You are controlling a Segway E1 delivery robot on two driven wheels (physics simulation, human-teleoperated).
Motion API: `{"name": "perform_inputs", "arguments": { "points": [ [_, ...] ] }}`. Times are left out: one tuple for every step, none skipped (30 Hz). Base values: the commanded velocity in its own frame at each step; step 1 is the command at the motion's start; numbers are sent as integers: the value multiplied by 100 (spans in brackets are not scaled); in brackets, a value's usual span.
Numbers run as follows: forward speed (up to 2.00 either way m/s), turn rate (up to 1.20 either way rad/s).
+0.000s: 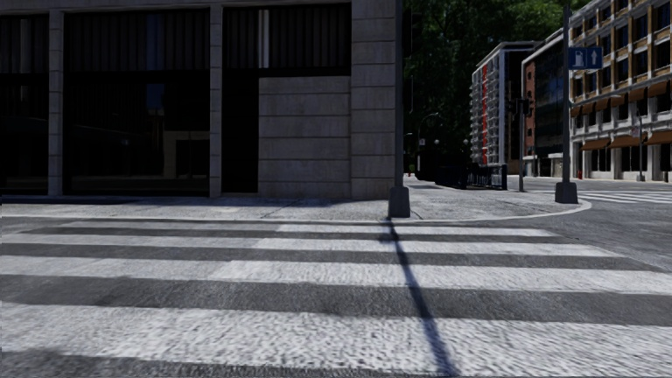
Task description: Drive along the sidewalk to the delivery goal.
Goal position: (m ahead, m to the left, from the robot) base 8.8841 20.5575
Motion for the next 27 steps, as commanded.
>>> {"name": "perform_inputs", "arguments": {
  "points": [
    [101,0],
    [99,0],
    [99,0],
    [98,0],
    [98,0],
    [97,0],
    [97,0],
    [97,0],
    [97,0],
    [97,0],
    [97,0],
    [97,0],
    [97,0],
    [97,0],
    [97,0],
    [97,0],
    [97,0],
    [97,0],
    [97,0],
    [97,0],
    [97,0],
    [97,0],
    [97,0],
    [97,0],
    [97,0],
    [97,0],
    [97,0]
  ]
}}
